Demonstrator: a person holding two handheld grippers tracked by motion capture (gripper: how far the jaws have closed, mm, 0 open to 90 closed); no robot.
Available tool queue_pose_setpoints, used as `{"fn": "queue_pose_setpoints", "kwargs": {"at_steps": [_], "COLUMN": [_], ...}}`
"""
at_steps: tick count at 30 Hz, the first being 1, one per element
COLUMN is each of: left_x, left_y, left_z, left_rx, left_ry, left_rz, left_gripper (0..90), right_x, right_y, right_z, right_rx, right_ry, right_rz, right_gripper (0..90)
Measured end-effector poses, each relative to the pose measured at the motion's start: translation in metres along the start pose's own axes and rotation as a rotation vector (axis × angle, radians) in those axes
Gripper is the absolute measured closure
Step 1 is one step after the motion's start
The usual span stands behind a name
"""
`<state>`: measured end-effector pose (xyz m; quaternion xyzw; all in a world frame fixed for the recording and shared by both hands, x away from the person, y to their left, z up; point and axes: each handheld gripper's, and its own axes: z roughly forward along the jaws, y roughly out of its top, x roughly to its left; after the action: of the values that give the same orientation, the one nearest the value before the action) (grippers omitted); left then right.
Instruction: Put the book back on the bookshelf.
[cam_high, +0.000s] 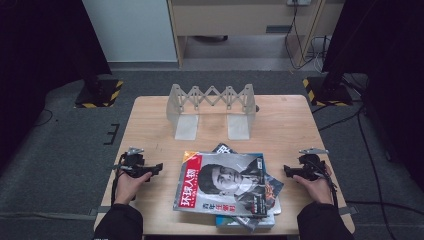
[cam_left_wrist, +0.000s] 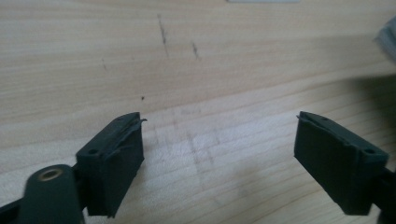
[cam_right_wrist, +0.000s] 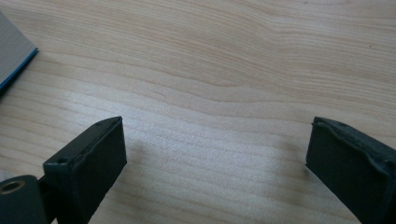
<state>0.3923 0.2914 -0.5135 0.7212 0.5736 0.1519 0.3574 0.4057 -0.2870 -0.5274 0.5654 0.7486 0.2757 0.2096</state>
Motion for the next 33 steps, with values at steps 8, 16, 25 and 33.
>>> {"fn": "queue_pose_setpoints", "kwargs": {"at_steps": [8,16,25,33], "left_x": [-0.006,-0.022,-0.037,-0.048], "left_y": [0.006,0.01,0.01,0.007], "left_z": [-0.012,-0.029,-0.043,-0.045], "left_rx": [-0.035,-0.101,-0.127,-0.109], "left_ry": [-0.026,-0.105,-0.161,-0.207], "left_rz": [-0.023,-0.02,0.012,0.032], "left_gripper": [17.3,18.0,19.4,22.3], "right_x": [0.003,0.008,0.023,0.037], "right_y": [0.007,0.014,0.023,0.028], "right_z": [-0.015,-0.029,-0.055,-0.065], "right_rx": [-0.055,-0.08,-0.161,-0.177], "right_ry": [0.022,0.038,0.067,0.103], "right_rz": [0.048,0.09,0.064,0.043], "right_gripper": [5.8,5.2,5.3,5.6]}}
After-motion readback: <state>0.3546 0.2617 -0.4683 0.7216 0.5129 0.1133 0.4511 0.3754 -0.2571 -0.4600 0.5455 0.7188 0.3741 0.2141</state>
